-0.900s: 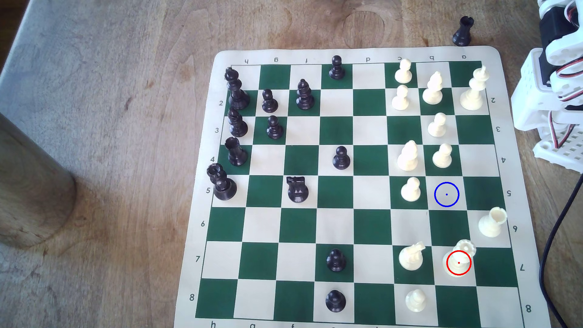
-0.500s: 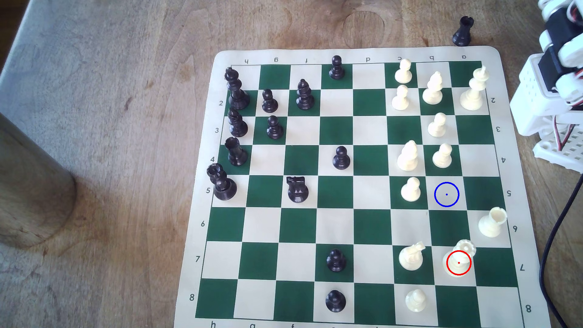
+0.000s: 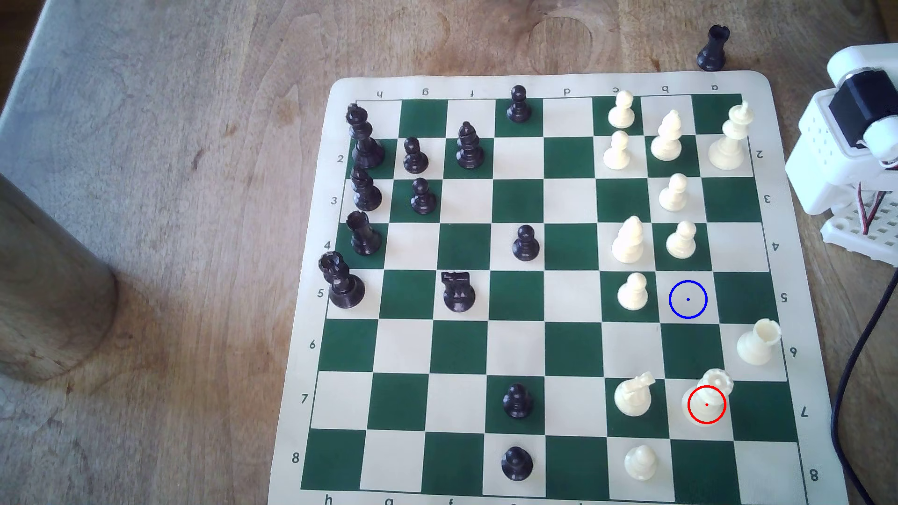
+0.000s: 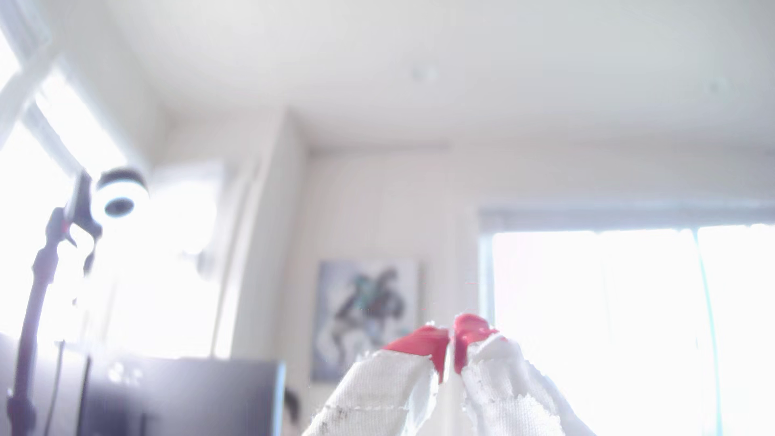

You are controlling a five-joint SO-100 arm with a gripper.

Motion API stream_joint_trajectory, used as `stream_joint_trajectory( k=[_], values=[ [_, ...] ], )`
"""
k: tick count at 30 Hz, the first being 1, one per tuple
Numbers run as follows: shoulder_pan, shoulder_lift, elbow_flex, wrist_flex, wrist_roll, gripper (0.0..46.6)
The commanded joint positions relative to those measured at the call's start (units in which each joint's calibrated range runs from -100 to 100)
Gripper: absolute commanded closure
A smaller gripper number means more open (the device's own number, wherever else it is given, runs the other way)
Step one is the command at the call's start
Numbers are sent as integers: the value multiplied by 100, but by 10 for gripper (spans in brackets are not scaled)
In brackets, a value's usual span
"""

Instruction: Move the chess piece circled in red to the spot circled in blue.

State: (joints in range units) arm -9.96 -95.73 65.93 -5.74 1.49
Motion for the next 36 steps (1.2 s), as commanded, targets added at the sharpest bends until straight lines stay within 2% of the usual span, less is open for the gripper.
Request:
stream_joint_trajectory(
  k=[1, 3, 5, 8, 9, 11, 12, 13, 14, 15, 19, 25, 28, 32, 36],
  values=[
    [-229, 14, -809, 1819, -93, 464],
    [-494, 23, -1452, 3424, -39, 464],
    [-909, 141, -1906, 4677, -83, 464],
    [-1175, 354, -2132, 5570, -39, 463],
    [-1496, 574, -2314, 6225, -73, 454],
    [-1785, 795, -2395, 6749, -220, 433],
    [-1934, 871, -2386, 6954, -259, 403],
    [-2074, 939, -2323, 7068, -361, 343],
    [-2379, 982, -2114, 7167, -611, 301],
    [-2536, 982, -2005, 7208, -733, 286],
    [-2778, 1135, -1697, 7511, -840, 279],
    [-2841, 1703, -1226, 7593, -674, 278],
    [-2833, 2111, -1180, 7429, -669, 273],
    [-2786, 2960, -1253, 6946, -879, 268],
    [-3076, 3435, -1271, 7019, -972, 267]
  ],
)
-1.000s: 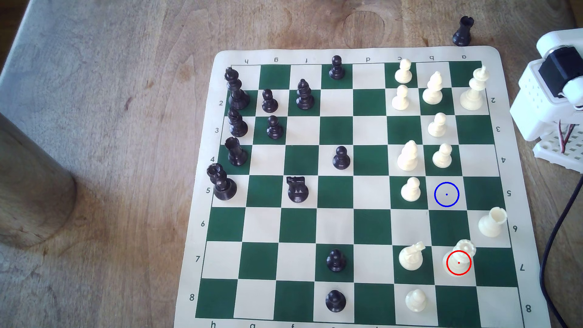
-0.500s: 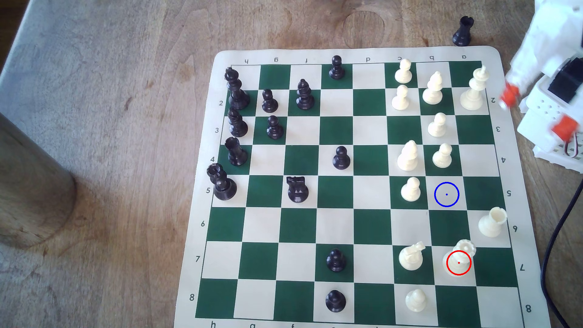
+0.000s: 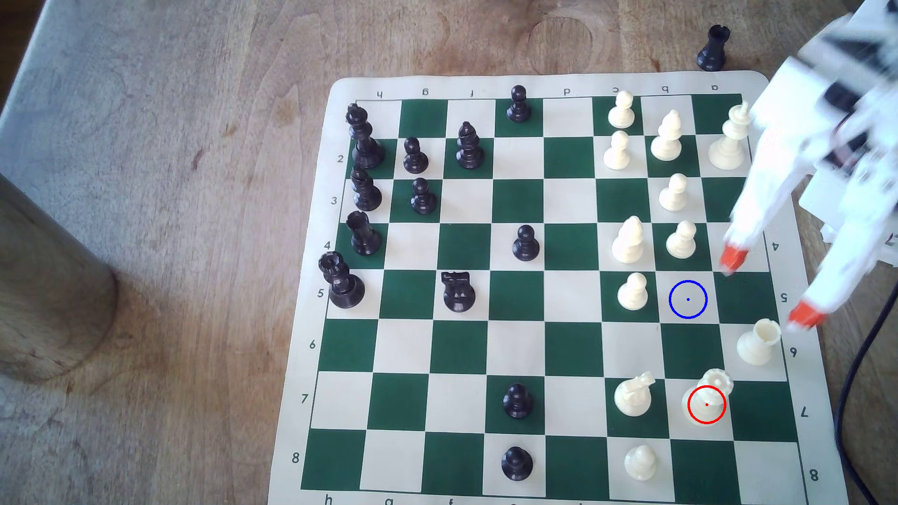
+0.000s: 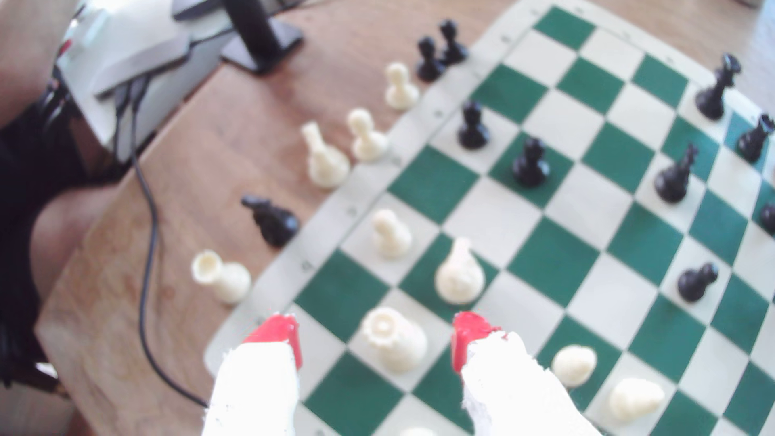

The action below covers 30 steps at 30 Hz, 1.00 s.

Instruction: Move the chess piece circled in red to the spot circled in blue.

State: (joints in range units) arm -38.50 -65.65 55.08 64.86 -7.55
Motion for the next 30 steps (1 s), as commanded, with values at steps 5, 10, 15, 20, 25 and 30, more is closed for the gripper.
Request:
stream_joint_trajectory(
  k=[5, 10, 15, 20, 25, 30],
  values=[
    [-417, 1038, 267, -344, -137, 269],
    [-441, 1514, 602, -1023, -230, 268],
    [-503, 1760, 639, -1097, -264, 270],
    [-644, 2091, 639, -1236, -352, 272],
    [-699, 2465, 620, -1597, -415, 285],
    [-495, 2626, 466, -1785, -430, 281]
  ],
)
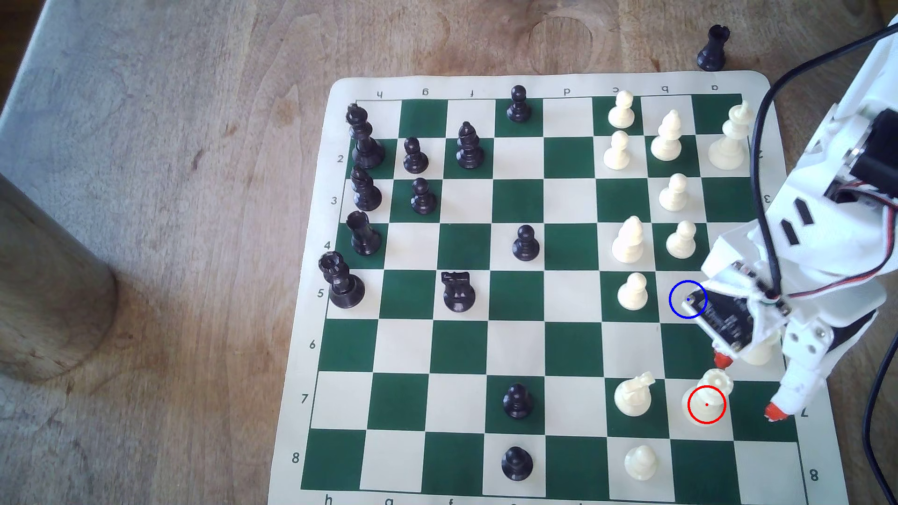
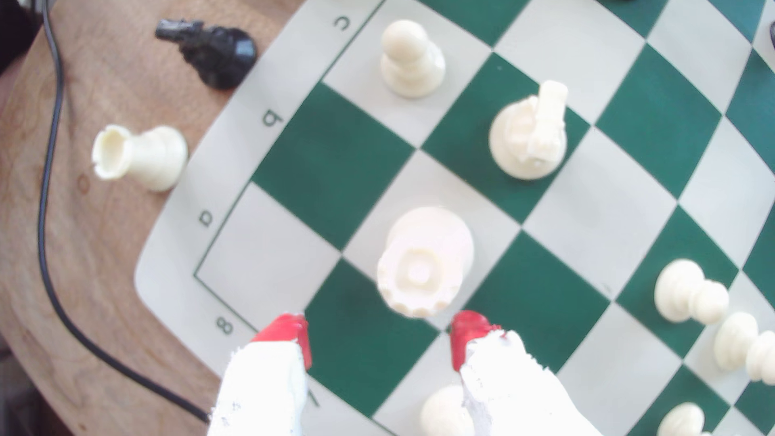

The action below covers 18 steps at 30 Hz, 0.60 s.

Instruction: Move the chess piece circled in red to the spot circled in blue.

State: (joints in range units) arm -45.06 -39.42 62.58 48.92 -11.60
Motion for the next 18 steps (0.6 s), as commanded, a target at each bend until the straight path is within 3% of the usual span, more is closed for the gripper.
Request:
stream_joint_trajectory(
  k=[1, 18],
  values=[
    [184, 46, -311, -273, -20, 282],
    [224, 182, -900, -339, -10, 311]
  ],
)
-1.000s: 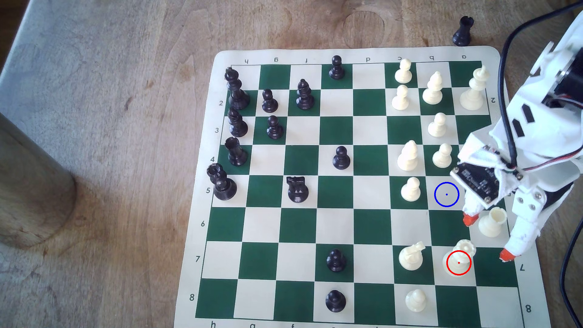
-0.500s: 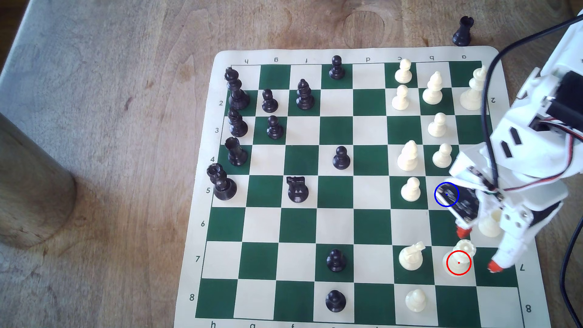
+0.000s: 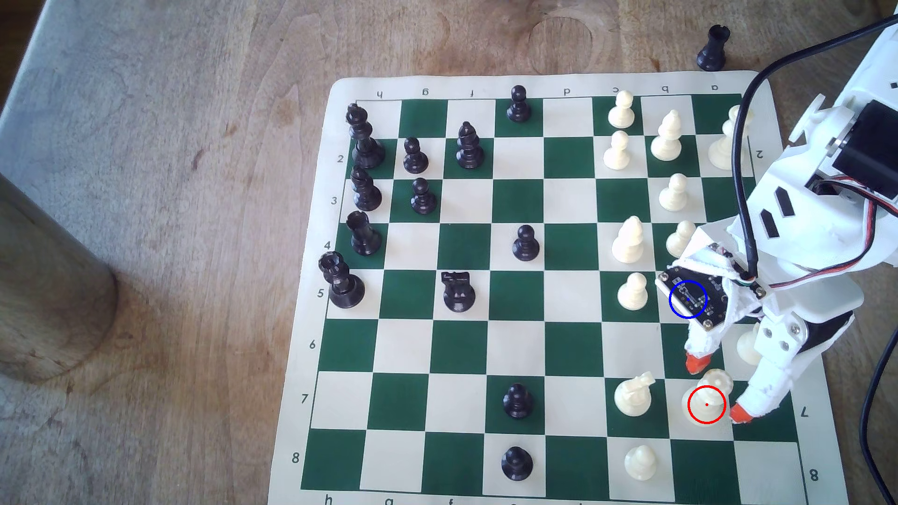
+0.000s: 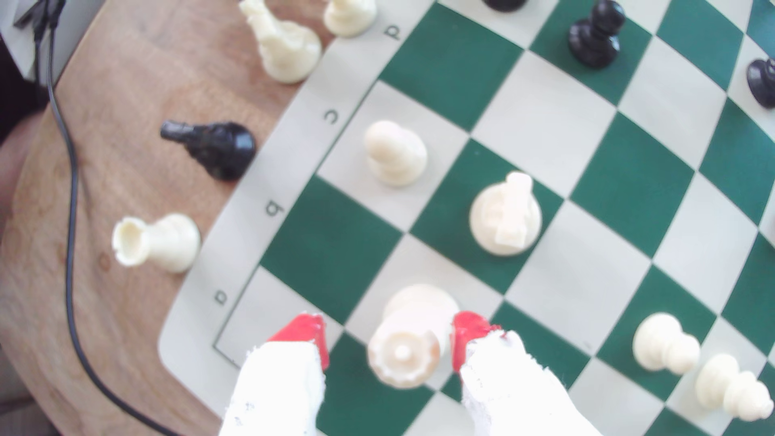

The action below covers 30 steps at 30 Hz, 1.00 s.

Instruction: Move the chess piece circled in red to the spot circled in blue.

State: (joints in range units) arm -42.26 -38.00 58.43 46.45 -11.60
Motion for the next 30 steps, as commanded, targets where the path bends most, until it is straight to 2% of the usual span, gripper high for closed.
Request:
stream_joint_trajectory(
  k=[1, 7, 8, 9, 10, 20, 30],
  values=[
    [-57, 73, -485, -92, -10, 311],
    [-96, 217, -485, -116, -24, 319],
    [-96, 226, -503, -125, -24, 332],
    [-96, 226, -530, -133, -63, 451],
    [-96, 209, -548, -133, -78, 464],
    [-72, 39, -566, -133, -103, 464],
    [342, -1633, -1029, 1071, -78, 464]
  ],
)
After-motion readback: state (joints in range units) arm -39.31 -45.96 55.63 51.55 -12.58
